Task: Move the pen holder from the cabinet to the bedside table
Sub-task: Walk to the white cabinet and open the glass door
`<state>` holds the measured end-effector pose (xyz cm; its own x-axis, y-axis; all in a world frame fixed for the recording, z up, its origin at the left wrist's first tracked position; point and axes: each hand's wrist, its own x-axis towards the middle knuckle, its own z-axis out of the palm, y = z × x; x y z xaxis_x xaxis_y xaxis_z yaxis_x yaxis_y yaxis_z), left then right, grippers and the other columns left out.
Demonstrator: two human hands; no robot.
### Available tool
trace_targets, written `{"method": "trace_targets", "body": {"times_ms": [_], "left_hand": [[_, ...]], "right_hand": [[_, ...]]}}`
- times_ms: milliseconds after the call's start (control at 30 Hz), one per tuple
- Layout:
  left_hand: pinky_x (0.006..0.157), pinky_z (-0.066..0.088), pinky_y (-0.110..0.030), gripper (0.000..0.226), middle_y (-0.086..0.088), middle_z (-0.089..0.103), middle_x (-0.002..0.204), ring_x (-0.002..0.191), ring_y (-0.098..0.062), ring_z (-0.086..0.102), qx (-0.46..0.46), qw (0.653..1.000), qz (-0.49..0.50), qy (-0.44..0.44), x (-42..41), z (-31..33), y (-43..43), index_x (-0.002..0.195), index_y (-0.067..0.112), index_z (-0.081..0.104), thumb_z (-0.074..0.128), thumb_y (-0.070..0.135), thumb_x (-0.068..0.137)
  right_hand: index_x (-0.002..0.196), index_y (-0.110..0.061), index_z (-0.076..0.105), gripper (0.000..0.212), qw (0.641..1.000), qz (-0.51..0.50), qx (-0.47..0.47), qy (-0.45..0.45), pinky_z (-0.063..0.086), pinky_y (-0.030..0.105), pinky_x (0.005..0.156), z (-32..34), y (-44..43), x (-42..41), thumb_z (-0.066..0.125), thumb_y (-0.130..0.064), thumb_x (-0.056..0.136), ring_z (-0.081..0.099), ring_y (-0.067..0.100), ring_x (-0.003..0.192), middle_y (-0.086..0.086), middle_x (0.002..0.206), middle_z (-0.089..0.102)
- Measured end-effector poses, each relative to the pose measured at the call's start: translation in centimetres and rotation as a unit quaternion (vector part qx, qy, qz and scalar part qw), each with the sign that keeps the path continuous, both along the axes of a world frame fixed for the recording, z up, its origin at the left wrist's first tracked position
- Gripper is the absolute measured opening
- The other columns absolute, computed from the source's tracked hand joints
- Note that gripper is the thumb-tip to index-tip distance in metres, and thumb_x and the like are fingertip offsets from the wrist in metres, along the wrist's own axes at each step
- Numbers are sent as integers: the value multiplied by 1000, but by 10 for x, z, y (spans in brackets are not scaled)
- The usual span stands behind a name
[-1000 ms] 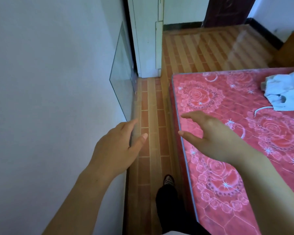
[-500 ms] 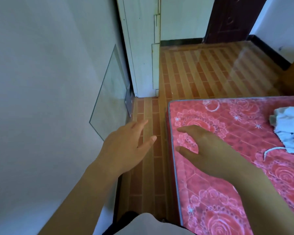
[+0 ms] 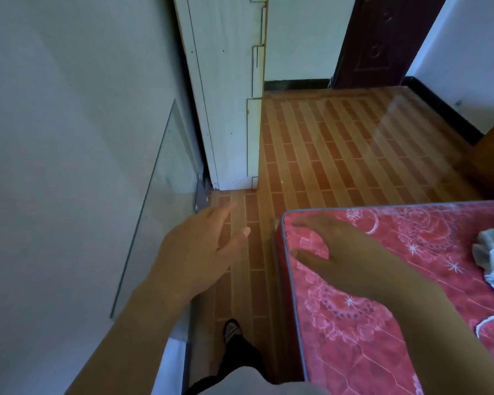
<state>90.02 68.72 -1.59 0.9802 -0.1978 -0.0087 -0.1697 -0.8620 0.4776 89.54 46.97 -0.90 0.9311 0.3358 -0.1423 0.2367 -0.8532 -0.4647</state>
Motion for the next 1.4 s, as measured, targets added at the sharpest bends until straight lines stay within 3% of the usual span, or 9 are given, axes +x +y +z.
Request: {"method": "trace_targets", "body": {"times_ms": [267,400,567,733,967,1133,1300,1400], "left_hand": [[100,33,-29,58,10,38,145,127,-10,41,1,1000,-18,-3,174,19,40,140,34,25,32,55,87],[103,33,-32,62,10,38,145,129,-11,40,8,999,-30,27,242,18,43,140,35,27,29,60,83],[104,34,-33,65,10,37,146,129,-11,39,22,997,-54,43,331,15,37,139,36,26,25,62,80],[104,32,-29,56,10,37,146,129,-11,39,21,997,-55,42,424,5,9,139,36,28,35,55,87],[103,32,-30,63,11,36,146,132,-11,35,20,992,-93,77,543,1,-29,139,37,28,32,62,81],[102,35,-32,64,11,39,144,129,-11,38,0,992,-104,71,629,2,-45,137,36,31,31,63,79],[105,36,-39,68,11,39,144,129,-10,38,-21,982,-180,59,722,4,-72,137,35,33,28,66,76],[103,38,-38,61,11,37,145,128,-9,39,-21,977,-206,51,772,0,-89,138,33,33,34,60,84]], "right_hand": [[137,-36,35,55,999,-34,-1,39,35,28,102,18,37,169,51,-50,86,41,12,129,-13,146,38],[136,-39,34,55,998,-49,9,47,37,37,107,19,43,239,52,-51,85,40,13,131,-13,147,37],[134,-39,37,51,997,-62,28,45,36,27,101,14,34,317,53,-49,86,42,8,125,-13,143,40],[133,-34,40,48,996,-68,41,37,35,21,91,4,8,403,53,-45,88,46,6,116,-11,136,47],[135,-34,39,50,994,-95,28,54,34,21,95,-7,-25,513,54,-44,88,45,10,123,-10,140,44],[134,-34,39,49,989,-119,34,77,36,13,86,-7,-43,583,54,-42,89,47,6,115,-11,139,44],[134,-38,36,51,979,-195,22,61,43,31,99,-3,-58,650,53,-48,87,45,11,124,-13,143,40],[135,-38,35,51,976,-209,16,64,41,29,98,-3,-65,691,52,-47,88,44,11,124,-12,144,38]]}}
